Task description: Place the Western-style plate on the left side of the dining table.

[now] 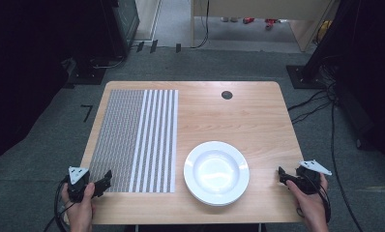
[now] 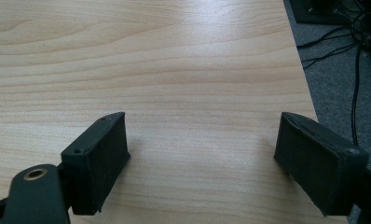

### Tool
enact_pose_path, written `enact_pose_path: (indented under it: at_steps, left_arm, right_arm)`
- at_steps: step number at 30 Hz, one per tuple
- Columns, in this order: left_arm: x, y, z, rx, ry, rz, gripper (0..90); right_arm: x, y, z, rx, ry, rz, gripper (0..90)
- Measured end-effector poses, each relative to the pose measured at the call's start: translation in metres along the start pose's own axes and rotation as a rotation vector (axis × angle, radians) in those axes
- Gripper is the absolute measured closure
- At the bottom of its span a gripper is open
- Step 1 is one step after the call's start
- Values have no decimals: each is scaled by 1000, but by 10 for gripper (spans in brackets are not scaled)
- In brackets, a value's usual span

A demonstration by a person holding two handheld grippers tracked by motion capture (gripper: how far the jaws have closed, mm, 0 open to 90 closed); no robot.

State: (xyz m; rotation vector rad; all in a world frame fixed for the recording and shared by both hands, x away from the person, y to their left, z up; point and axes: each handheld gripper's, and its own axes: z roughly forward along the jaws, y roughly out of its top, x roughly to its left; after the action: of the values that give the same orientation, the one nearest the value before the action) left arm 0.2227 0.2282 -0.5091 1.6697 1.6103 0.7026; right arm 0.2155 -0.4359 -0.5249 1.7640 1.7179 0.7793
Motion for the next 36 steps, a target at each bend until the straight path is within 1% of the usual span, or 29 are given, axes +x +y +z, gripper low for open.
enact_pose_path:
  at_steps: [1, 3, 4, 6, 7, 8, 9, 11, 12, 13, 14, 15, 16, 17, 18, 20, 22, 23, 24, 26, 27, 28, 31, 34, 36]
  left_arm:
    - [0, 1, -1, -8, -5, -3, 180]
    - [-3, 3, -3, -19, -29, -7, 186]
    - [-5, 4, -3, -26, -33, 1, 186]
    - [-12, 7, -5, -44, -28, 25, 186]
    - [-15, 9, -6, -50, -34, 28, 195]
    - [-15, 9, -6, -50, -34, 28, 223]
    - [-21, 12, -7, -54, -55, 32, 225]
    - [-27, 15, -8, -57, -72, 33, 215]
    - [-29, 16, -7, -58, -85, 39, 214]
    - [-29, 16, -7, -58, -85, 39, 207]
    - [-34, 19, -7, -57, -93, 57, 208]
    - [-34, 19, -7, -57, -93, 57, 208]
    - [-39, 22, -7, -58, -104, 63, 205]
    - [-39, 22, -7, -58, -104, 63, 198]
    - [-43, 25, -7, -62, -105, 69, 185]
    - [-45, 27, -7, -68, -102, 68, 177]
    - [-48, 31, -8, -73, -95, 68, 173]
    - [-50, 33, -8, -77, -93, 61, 172]
    - [-51, 34, -9, -77, -90, 59, 172]
    - [-52, 36, -9, -82, -85, 54, 172]
    - [-52, 36, -9, -82, -85, 54, 172]
    - [-53, 38, -9, -86, -83, 50, 172]
    - [-57, 42, -10, -93, -86, 44, 172]
    - [-62, 47, -10, -101, -92, 41, 172]
    - [-66, 50, -9, -105, -97, 36, 172]
  right_arm:
    - [0, 0, 0, 0, 0, 0, 172]
    - [0, 0, 0, 0, 0, 0, 172]
    - [0, 0, 0, 0, 0, 0, 172]
    - [0, 0, 0, 0, -1, -2, 173]
    - [0, 0, 0, -1, -1, -2, 174]
    - [0, 0, 0, -1, 0, -1, 175]
    - [0, 0, 0, -2, 1, -2, 177]
    - [0, 0, 1, -6, 1, 0, 187]
    - [0, 0, 1, -9, -5, 4, 191]
    - [0, 1, 1, -10, -12, 13, 192]
    - [1, 1, 2, -10, -21, 22, 192]
    - [1, 1, 2, -10, -21, 22, 192]
    - [3, 3, 4, -11, -36, 35, 192]
    - [3, 3, 4, -11, -36, 35, 192]
    - [6, 5, 6, -11, -52, 51, 193]
    - [6, 5, 6, -12, -54, 49, 193]
    - [6, 6, 6, -20, -28, 70, 192]
    - [6, 5, 6, -23, -12, 72, 189]
    - [5, 5, 6, -24, 2, 67, 183]
    - [4, 5, 5, -27, 49, 64, 154]
    - [4, 5, 5, -27, 49, 64, 154]
    - [3, 5, 5, -26, 66, 67, 152]
    - [5, 7, 8, -22, 33, 64, 157]
    - [10, 8, 9, -10, -7, 35, 158]
    - [11, 8, 10, -5, -19, 24, 157]
